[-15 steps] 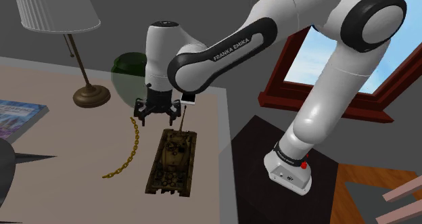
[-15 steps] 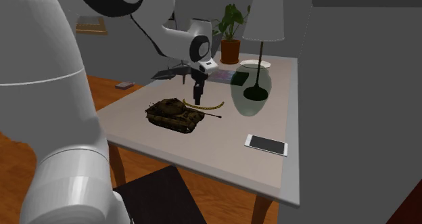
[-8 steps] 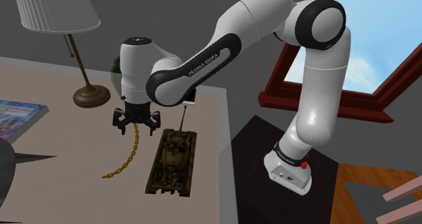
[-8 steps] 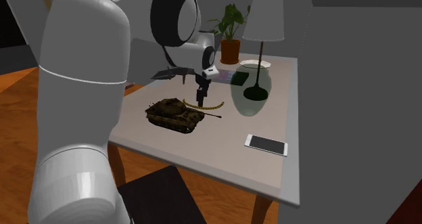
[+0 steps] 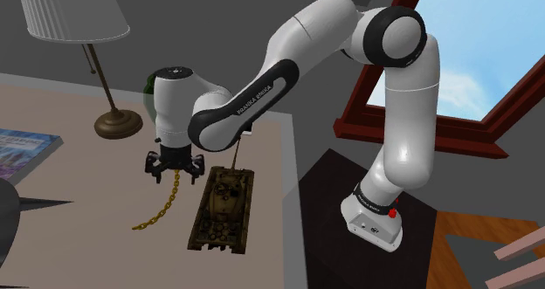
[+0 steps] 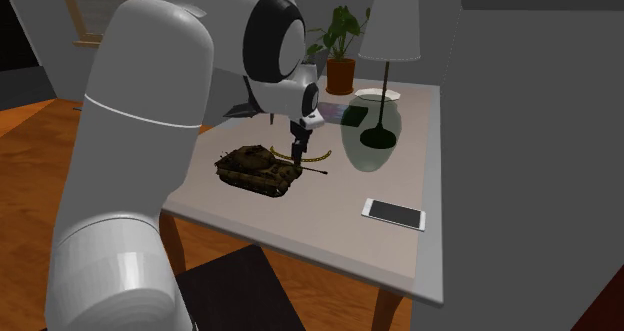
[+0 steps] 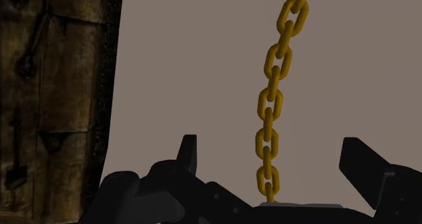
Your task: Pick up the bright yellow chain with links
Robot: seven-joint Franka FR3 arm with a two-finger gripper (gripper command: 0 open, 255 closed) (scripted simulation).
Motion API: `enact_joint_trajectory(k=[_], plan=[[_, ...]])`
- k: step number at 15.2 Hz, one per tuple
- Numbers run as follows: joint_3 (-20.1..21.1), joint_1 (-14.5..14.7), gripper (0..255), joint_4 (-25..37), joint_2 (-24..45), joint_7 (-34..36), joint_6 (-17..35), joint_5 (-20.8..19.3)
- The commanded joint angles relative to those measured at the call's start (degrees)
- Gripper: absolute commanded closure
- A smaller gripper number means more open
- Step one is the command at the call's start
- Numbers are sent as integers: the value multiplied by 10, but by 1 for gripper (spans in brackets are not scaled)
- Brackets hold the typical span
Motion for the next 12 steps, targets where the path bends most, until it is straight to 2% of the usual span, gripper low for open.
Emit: enact_joint_trajectory(k=[1, 2, 12], plan=[[-2, 1, 0, -1, 3, 1, 4, -2], [-2, 1, 255, -1, 3, 2, 4, -2], [1, -1, 255, 0, -2, -1, -2, 1]])
